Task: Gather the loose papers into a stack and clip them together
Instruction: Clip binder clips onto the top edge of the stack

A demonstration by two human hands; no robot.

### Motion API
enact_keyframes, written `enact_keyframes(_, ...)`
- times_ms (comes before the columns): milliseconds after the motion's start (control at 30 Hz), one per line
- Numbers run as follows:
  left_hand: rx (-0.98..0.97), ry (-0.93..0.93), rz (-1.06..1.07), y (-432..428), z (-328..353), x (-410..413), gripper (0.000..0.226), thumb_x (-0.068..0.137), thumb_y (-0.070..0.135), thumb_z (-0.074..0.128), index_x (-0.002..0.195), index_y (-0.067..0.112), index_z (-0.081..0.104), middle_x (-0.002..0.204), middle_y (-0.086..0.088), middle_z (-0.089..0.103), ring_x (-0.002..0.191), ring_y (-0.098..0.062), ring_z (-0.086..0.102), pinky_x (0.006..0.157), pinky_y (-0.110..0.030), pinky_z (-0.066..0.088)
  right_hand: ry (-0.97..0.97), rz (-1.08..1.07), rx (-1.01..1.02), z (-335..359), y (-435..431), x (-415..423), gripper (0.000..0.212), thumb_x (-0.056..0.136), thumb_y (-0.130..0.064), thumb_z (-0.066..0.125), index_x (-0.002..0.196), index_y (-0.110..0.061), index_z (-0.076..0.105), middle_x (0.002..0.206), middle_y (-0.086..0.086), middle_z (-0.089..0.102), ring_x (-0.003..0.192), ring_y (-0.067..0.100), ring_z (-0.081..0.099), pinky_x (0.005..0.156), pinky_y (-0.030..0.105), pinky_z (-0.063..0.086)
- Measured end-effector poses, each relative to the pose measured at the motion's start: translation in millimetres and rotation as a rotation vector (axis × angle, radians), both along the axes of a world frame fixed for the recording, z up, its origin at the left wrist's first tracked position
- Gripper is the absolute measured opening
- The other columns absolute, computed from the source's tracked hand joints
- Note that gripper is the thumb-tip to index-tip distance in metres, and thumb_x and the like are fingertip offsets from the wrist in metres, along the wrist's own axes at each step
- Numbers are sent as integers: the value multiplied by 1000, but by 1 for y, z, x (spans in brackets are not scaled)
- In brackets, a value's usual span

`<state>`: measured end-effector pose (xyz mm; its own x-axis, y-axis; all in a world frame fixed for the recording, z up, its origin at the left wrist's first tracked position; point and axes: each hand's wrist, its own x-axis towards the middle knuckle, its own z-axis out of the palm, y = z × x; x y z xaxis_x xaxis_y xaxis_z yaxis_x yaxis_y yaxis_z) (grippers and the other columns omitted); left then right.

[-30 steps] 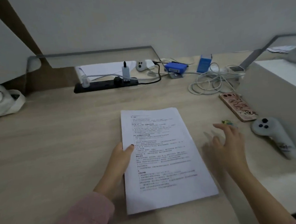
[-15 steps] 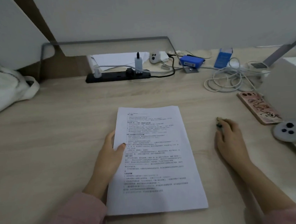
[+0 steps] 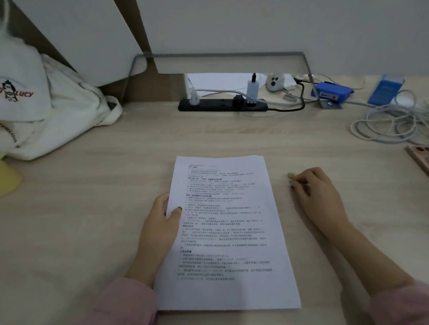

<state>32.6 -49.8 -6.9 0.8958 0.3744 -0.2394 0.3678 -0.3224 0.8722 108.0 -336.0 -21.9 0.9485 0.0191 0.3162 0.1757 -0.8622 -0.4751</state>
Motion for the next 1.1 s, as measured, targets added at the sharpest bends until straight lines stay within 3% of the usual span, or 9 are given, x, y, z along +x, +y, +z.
enact_keyframes(167, 101, 55, 26, 8, 0, -4, 44, 92, 20, 49, 135, 17, 41, 115, -3, 62, 97, -19, 57, 89, -36, 45, 56, -46, -20, 9, 13, 11, 15, 91, -24, 54, 97, -11, 49, 89, 0, 52, 82, 21, 52, 63, 31, 38)
enact_keyframes(233, 159, 64, 21, 12, 2, -9, 45, 91, 23, 50, 135, 18, 41, 109, 1, 59, 96, -16, 54, 92, -35, 42, 76, -43, -44, 11, 14, 15, 17, 92, -24, 53, 103, -10, 51, 92, -1, 53, 84, 20, 53, 65, 31, 41)
enact_keyframes(367, 237, 56, -6, 26, 4, -18, 39, 89, 24, 53, 127, 16, 49, 106, 5, 54, 95, -12, 52, 95, -35, 42, 35, -45, -100, 14, 11, 19, 13, 91, -11, 51, 90, -4, 62, 93, 11, 59, 80, 22, 52, 62, 31, 39)
enact_keyframes(467, 200, -20, -25, 32, 13, -14, 36, 87, 19, 56, 122, 13, 53, 119, -3, 55, 101, -12, 51, 100, -35, 40, -42, -69, 39, 29, 18, 19, 12, 90, -11, 53, 86, -5, 63, 89, 9, 61, 82, 23, 55, 65, 29, 38)
enact_keyframes(567, 149, -143, -133, 28, 31, -4, 31, 89, 17, 56, 119, 15, 54, 121, 1, 52, 108, -10, 49, 99, -28, 39, 13, -36, 284, 50, 36, 19, 12, 90, -14, 55, 86, -8, 65, 85, 4, 65, 81, 19, 58, 70, 28, 42)
enact_keyframes(767, 100, -195, -349, 11, 47, 21, 28, 90, 21, 55, 118, 20, 56, 119, 9, 54, 108, -2, 50, 82, -11, 39, 71, -68, 376, 59, 52, 28, 12, 90, -16, 55, 86, -10, 65, 84, 3, 67, 82, 18, 61, 69, 24, 44)
enact_keyframes(967, -7, -196, -442, 5, 48, 35, 23, 88, 25, 58, 110, 24, 58, 108, 11, 61, 101, 5, 55, 83, -9, 43, 389, 18, 831, 74, 55, 19, 14, 91, -13, 53, 84, -8, 64, 80, 5, 65, 71, 17, 60, 73, 26, 53)
enact_keyframes(1100, -20, -176, -534, -12, 57, 43, 30, 85, 35, 59, 114, 28, 57, 106, 16, 62, 98, 8, 56, 80, -8, 45, 659, 284, 910, 84, 79, 4, 16, 90, -12, 52, 86, -6, 66, 76, 1, 65, 66, 11, 60, 65, 17, 54)
